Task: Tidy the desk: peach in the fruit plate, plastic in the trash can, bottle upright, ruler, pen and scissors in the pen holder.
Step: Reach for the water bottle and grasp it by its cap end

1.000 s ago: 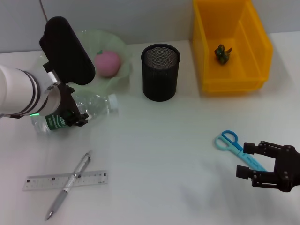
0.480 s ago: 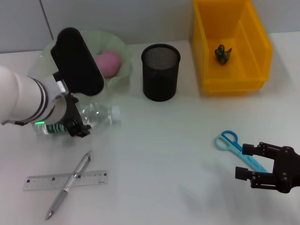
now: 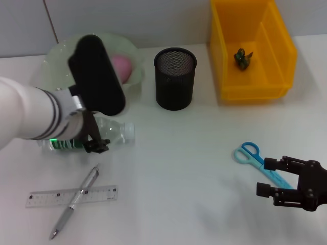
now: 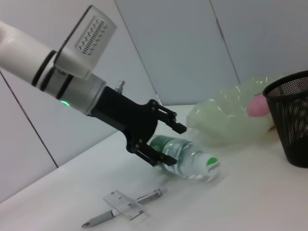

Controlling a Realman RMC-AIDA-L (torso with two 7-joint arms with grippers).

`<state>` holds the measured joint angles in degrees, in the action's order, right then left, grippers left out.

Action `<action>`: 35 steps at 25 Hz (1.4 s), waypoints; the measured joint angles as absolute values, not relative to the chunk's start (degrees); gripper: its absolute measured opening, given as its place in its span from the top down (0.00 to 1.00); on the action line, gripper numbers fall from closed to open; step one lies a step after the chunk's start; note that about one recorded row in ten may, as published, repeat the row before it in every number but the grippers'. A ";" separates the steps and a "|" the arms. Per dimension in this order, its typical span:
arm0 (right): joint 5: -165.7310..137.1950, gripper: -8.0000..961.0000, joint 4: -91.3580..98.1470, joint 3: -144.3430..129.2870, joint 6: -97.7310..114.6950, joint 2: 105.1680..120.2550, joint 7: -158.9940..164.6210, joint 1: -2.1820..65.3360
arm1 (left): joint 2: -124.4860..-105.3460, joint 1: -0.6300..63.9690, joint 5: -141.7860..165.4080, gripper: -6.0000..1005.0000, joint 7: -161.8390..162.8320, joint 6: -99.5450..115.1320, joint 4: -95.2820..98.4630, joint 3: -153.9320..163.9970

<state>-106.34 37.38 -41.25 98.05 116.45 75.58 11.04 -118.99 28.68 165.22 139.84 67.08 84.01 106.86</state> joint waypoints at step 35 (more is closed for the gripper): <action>-106.59 0.12 38.59 -41.57 98.16 116.57 76.45 11.16 | -119.18 38.09 162.04 0.25 138.16 56.82 72.66 112.34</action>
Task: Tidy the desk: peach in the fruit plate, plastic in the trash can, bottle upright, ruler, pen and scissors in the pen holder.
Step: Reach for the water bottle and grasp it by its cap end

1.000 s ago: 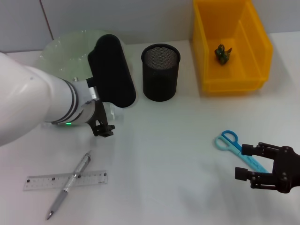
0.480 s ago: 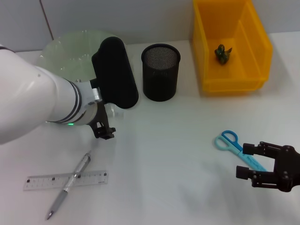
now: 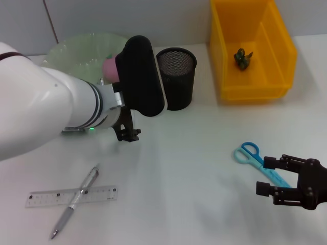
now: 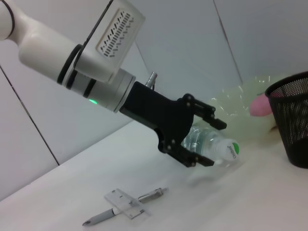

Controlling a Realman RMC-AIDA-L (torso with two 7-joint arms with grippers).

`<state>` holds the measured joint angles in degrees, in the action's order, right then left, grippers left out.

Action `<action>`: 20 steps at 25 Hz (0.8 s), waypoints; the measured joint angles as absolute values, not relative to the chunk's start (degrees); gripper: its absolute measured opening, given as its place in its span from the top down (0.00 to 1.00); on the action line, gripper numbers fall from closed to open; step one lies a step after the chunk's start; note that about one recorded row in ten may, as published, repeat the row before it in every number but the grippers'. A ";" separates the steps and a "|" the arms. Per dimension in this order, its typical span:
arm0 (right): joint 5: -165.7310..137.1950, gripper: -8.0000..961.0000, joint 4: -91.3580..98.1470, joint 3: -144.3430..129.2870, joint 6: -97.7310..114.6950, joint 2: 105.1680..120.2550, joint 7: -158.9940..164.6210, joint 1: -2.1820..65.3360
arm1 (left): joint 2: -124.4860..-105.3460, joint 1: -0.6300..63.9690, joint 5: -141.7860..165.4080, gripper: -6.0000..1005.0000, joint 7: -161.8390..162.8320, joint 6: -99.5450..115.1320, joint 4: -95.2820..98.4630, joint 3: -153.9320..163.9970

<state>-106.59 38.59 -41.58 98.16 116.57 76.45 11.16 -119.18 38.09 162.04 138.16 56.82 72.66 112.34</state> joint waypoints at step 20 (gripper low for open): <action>-107.78 0.12 38.58 -41.34 98.96 116.62 77.34 11.13 | -119.18 41.12 162.58 0.31 136.70 51.32 64.08 114.06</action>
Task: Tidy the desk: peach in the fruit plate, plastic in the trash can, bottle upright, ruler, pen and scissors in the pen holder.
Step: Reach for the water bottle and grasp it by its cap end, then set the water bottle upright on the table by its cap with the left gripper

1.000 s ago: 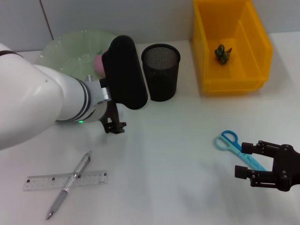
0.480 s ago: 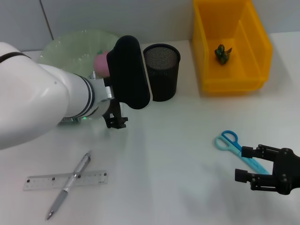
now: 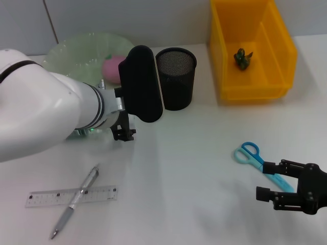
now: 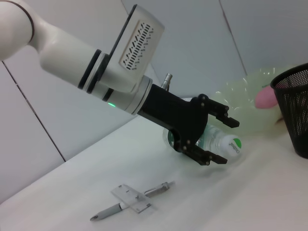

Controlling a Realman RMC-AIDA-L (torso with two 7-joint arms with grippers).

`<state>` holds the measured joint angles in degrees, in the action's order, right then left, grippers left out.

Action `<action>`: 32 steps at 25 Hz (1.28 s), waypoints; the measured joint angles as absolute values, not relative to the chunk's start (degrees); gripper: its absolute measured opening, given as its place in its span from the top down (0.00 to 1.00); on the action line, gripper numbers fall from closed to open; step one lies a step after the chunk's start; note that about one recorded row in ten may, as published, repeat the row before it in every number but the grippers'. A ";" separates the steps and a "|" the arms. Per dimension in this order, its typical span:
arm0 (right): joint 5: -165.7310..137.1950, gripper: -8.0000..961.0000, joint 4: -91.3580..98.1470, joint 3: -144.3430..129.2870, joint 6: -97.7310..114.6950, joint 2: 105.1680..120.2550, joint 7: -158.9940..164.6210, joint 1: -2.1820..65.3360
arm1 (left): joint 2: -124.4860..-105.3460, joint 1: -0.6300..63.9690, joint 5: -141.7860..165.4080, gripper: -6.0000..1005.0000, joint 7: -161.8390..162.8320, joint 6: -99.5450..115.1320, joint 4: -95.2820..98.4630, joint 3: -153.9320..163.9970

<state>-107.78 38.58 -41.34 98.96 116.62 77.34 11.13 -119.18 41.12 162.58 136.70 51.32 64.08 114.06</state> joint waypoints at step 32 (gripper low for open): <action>-107.75 0.13 38.58 -41.55 98.95 116.63 77.91 11.52 | -119.18 40.90 162.18 0.57 134.43 50.63 65.04 118.00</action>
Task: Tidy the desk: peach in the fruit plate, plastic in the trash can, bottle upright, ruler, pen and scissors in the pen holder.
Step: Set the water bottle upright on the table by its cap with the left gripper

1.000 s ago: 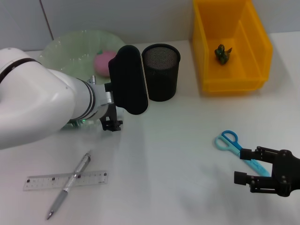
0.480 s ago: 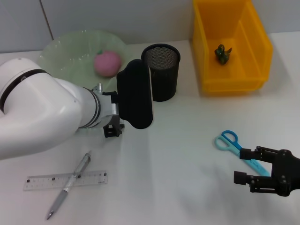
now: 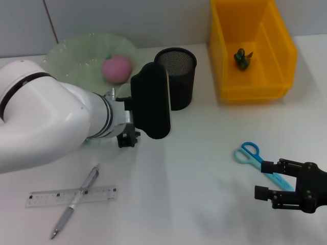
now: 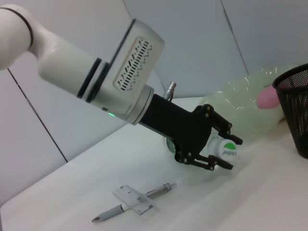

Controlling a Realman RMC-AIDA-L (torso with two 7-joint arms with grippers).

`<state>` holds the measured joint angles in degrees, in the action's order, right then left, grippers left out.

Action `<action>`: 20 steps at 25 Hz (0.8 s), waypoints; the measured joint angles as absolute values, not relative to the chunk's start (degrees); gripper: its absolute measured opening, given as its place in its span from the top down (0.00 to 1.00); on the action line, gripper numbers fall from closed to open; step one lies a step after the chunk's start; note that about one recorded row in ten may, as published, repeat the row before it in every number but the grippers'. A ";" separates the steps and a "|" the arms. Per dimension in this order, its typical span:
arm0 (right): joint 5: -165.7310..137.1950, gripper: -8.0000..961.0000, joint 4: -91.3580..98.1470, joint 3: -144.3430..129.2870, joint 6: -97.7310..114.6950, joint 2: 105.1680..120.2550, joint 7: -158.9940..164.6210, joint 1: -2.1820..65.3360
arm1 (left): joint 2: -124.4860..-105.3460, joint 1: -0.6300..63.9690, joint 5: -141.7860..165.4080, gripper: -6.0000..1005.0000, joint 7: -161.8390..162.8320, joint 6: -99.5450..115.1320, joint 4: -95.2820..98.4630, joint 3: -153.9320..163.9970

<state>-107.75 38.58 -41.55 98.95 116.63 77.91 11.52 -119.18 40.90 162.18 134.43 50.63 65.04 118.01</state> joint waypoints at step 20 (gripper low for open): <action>-107.75 0.13 38.87 -41.59 99.06 116.63 79.00 11.86 | -118.72 29.38 148.58 0.55 125.18 53.48 82.07 108.93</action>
